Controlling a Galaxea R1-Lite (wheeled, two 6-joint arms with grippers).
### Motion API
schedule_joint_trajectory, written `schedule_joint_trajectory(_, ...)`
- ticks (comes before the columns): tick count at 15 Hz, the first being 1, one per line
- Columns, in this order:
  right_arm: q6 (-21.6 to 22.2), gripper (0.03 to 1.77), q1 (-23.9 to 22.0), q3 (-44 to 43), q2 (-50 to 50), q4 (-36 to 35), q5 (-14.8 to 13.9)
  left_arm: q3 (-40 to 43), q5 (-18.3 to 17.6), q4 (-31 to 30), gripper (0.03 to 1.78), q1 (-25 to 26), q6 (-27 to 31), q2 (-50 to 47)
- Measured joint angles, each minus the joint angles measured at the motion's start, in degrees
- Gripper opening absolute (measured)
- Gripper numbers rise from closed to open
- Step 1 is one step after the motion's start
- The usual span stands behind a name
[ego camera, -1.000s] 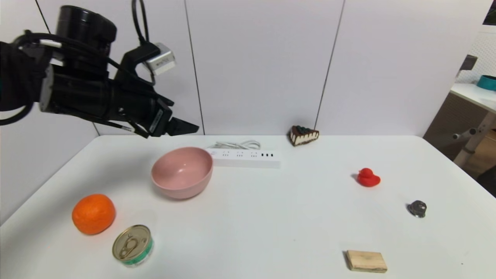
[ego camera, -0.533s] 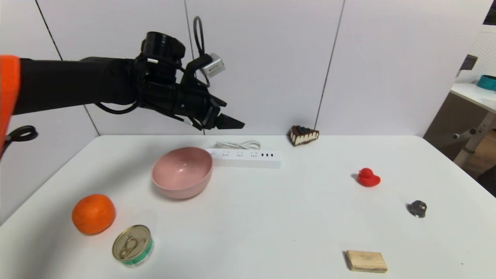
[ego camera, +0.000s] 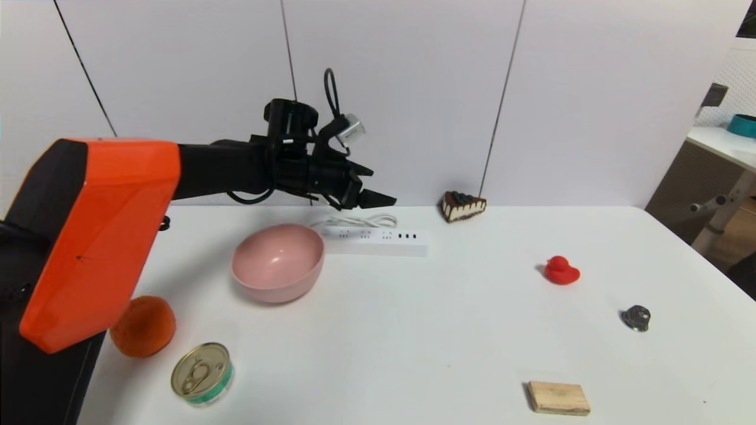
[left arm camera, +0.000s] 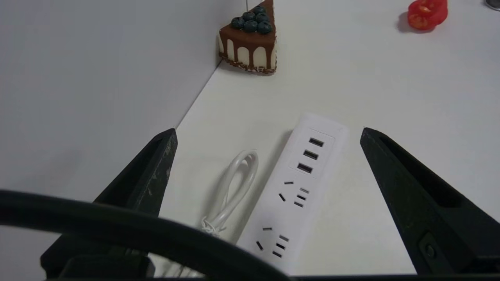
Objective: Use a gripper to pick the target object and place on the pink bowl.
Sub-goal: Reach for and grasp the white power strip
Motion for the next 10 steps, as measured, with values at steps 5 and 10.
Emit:
schedule_joint_trajectory(5, 0.0, 1.71, 0.0, 0.0, 0.0, 0.0, 0.02, -0.06, -0.09, -5.83, 1.69, 0.11, -3.54, 5.18)
schedule_joint_trajectory(10, 0.02, 1.71, 0.0, 0.0, 0.0, 0.0, 0.02, 0.0, 0.09, -4.47, 1.69, 1.1, -4.83, 6.52)
